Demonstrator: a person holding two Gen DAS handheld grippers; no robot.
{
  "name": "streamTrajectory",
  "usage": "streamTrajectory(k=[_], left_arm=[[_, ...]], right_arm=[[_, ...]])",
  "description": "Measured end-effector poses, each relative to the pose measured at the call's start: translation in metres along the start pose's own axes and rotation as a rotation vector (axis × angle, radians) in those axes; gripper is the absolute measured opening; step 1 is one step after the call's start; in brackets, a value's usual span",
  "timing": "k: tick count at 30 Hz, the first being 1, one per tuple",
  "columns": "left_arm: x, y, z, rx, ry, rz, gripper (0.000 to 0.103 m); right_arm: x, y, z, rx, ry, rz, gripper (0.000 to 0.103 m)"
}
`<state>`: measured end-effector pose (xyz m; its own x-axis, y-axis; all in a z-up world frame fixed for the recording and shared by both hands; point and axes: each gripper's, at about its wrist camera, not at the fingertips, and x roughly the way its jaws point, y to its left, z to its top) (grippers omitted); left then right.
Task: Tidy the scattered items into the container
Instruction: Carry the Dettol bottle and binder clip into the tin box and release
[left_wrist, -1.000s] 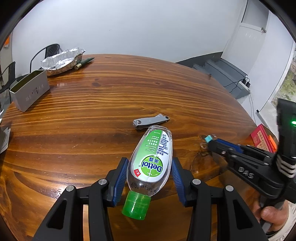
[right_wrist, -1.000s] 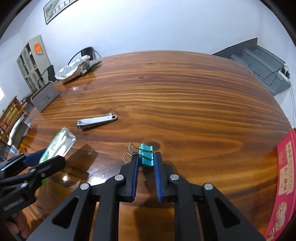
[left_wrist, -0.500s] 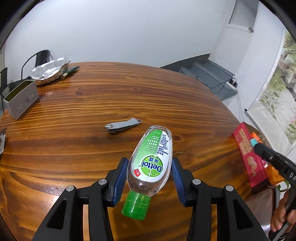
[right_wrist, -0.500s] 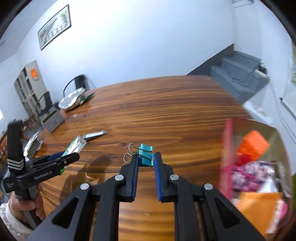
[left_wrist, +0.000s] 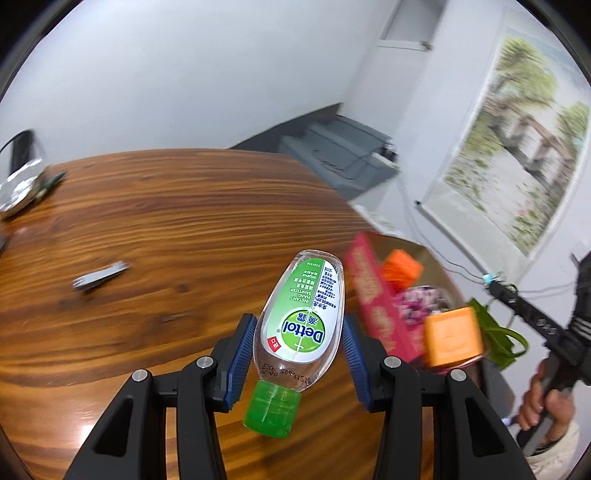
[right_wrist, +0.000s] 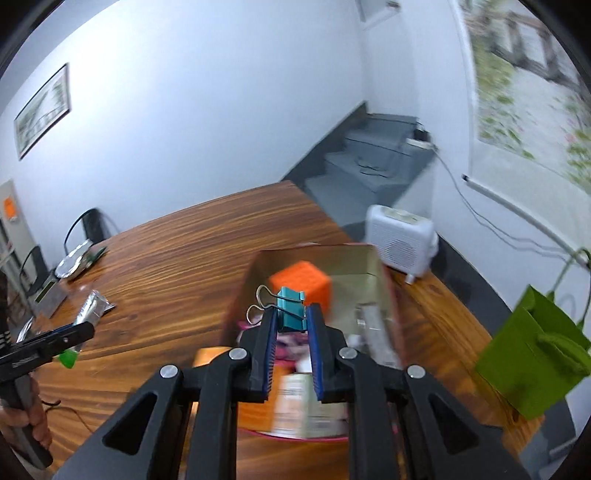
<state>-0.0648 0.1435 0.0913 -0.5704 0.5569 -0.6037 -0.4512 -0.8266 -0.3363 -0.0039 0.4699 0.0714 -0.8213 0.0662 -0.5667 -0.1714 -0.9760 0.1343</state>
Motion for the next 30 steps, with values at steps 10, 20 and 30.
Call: streamTrajectory(k=[10,20,30], left_arm=[[0.053,-0.104,0.035,0.151,0.044,-0.089,0.049],[0.103,-0.158,0.044,0.19,0.163,-0.211,0.066],[0.091,-0.134,0.043,0.15,0.136,-0.173,0.066]], right_arm=[[0.012,-0.043,-0.007,0.02,0.022,0.019,0.018],[0.024,-0.068,-0.014,0.077,0.059,0.036,0.071],[0.015,-0.064,-0.013,0.092,0.012,0.04,0.075]])
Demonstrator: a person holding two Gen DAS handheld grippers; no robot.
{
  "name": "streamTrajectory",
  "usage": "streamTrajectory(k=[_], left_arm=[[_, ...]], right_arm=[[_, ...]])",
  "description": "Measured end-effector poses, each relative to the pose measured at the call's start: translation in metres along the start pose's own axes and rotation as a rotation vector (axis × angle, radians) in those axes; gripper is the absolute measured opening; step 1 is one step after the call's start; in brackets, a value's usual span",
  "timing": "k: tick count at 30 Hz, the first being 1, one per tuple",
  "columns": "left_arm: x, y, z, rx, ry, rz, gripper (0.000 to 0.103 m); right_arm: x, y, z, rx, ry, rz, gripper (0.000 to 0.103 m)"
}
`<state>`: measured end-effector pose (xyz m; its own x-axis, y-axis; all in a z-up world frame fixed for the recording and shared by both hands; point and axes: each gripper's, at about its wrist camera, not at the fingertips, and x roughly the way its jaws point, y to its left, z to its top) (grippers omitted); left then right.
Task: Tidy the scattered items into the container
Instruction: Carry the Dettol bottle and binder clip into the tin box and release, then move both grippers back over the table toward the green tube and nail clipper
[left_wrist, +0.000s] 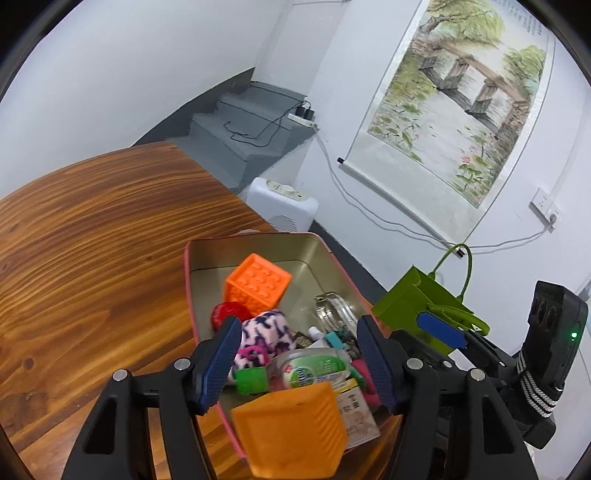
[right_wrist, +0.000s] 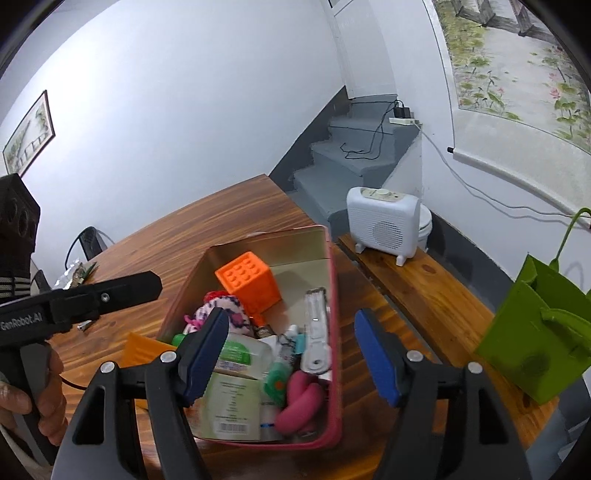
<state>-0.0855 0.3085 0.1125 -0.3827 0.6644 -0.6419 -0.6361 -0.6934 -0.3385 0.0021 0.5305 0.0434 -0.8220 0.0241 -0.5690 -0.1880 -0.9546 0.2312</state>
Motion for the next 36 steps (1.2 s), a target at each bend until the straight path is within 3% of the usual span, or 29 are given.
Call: streamTrajectory(k=[10,12,14,20,30,36], left_arm=[[-0.023,0.043,-0.013,-0.068,-0.02,0.062,0.066],[-0.031,0.057,-0.019,-0.089,-0.022,0.092,0.068],[-0.04,0.069,-0.026,-0.107,-0.027,0.129,0.077],[-0.09,0.115,-0.068,-0.202,-0.054,0.255,0.078],[-0.212,0.168,-0.179,-0.427,-0.124,0.439,0.078],[-0.262,0.176,-0.215,-0.475,-0.18,0.491,0.078]], right_arm=[[-0.012,0.042,0.002,-0.055,-0.038,0.034,0.076],[-0.017,0.053,0.002,-0.074,-0.057,0.036,0.079],[-0.022,0.066,0.002,-0.089,-0.068,0.051,0.079],[-0.041,0.12,-0.011,-0.158,-0.072,0.149,0.08],[-0.056,0.217,-0.078,-0.318,0.081,0.285,0.081],[-0.045,0.249,-0.109,-0.335,0.205,0.326,0.081]])
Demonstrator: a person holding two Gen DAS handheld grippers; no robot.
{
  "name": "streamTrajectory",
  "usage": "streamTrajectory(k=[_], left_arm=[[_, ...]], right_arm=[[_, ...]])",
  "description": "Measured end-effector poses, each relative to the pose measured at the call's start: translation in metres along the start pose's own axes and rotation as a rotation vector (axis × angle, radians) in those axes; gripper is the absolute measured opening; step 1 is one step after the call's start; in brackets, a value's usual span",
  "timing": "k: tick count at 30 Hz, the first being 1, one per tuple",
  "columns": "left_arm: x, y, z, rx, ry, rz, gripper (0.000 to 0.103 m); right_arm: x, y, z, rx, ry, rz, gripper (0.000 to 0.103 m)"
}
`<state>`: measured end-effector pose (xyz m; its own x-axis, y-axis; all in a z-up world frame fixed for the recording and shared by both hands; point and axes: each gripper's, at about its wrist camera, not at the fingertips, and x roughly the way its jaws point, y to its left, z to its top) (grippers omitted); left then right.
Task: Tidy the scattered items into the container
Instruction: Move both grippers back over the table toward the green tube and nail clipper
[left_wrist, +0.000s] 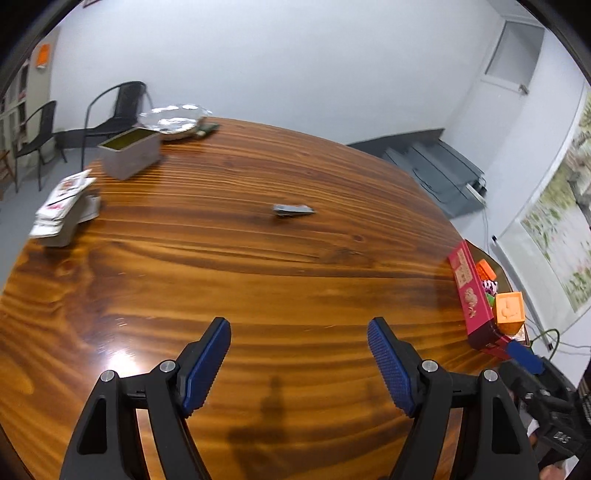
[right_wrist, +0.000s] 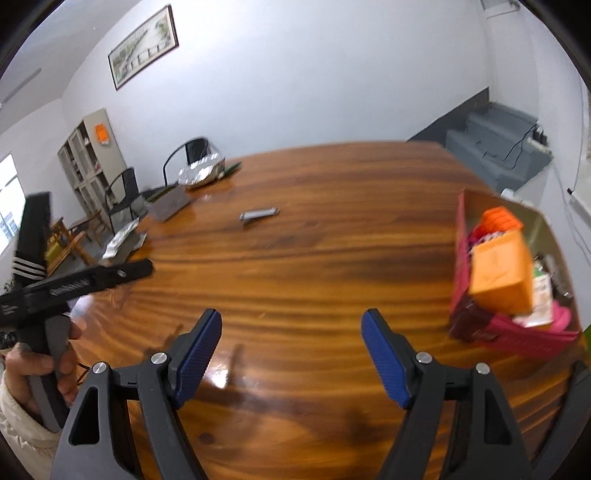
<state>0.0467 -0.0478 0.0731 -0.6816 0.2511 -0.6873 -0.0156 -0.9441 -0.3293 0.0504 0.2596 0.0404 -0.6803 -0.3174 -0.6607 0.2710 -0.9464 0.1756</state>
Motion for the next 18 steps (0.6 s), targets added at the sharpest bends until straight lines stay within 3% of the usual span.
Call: streamTrajectory(k=[8,11,15,18], left_arm=[[-0.013,0.021,0.012,-0.026,-0.045,-0.008,0.079],[-0.004,0.036,0.021,-0.03,-0.047,-0.003,0.09],[0.025,0.062,0.046,-0.018,-0.036,0.02,0.09],[0.06,0.079,0.077,0.017,-0.013,0.045,0.09]], right_arm=[[0.056,0.015,0.01,0.061,0.125,0.019,0.081],[0.09,0.017,0.022,0.098,0.178,0.026,0.081],[0.15,0.028,0.05,0.116,0.232,0.029,0.081],[0.18,0.036,0.073,0.079,0.206,-0.001,0.081]])
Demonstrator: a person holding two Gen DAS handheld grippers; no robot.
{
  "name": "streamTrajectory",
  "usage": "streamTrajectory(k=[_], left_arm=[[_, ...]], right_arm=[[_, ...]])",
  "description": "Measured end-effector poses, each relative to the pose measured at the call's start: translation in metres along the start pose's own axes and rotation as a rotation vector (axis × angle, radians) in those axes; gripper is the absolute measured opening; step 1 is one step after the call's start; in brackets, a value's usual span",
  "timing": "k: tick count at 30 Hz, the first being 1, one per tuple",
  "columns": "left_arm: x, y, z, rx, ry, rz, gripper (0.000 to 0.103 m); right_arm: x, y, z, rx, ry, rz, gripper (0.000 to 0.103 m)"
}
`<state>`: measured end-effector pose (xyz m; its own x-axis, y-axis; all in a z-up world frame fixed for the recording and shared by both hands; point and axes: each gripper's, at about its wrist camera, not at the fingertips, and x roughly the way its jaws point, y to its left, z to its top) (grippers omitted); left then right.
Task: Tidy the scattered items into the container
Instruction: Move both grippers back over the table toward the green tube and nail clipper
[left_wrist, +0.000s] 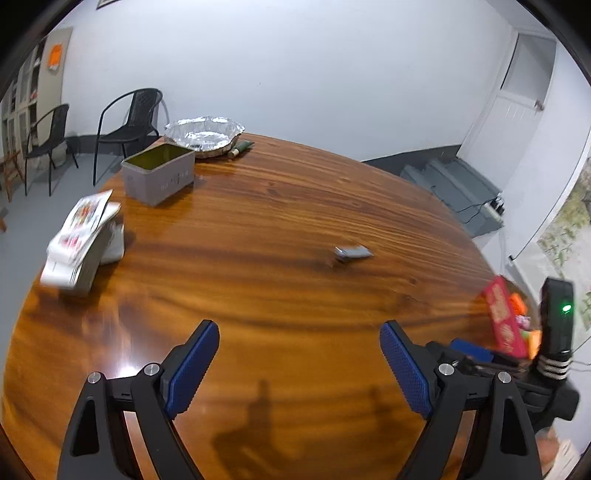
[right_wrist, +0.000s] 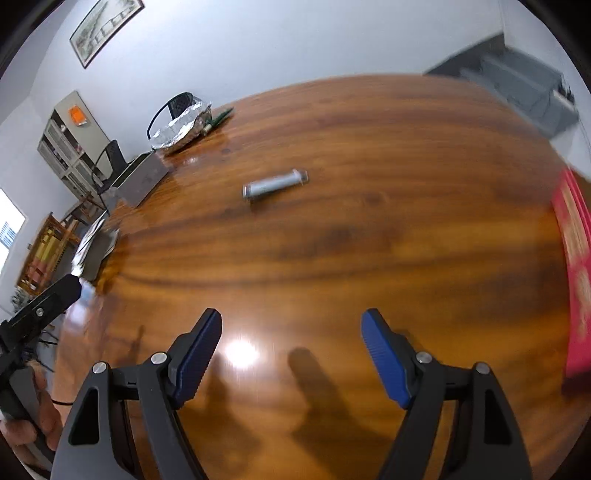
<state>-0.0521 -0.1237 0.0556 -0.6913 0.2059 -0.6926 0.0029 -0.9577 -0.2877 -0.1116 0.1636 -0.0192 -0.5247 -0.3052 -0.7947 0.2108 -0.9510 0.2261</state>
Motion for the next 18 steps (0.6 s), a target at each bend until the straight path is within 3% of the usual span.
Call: streamTrajectory(k=[7,13,18], left_arm=[[0.093,0.034,0.071,-0.081,0.075,0.054,0.09],[0.129,0.035,0.099,-0.079,0.148,0.11,0.09],[0.141,0.046,0.135,-0.063,0.13,0.195,0.09]], right_arm=[[0.027,0.001,0.047,-0.066,-0.084,-0.081,0.081],[0.028,-0.009,0.058,-0.036,-0.005,-0.099,0.081],[0.013,-0.012,0.062,-0.009,0.059,-0.109,0.081]])
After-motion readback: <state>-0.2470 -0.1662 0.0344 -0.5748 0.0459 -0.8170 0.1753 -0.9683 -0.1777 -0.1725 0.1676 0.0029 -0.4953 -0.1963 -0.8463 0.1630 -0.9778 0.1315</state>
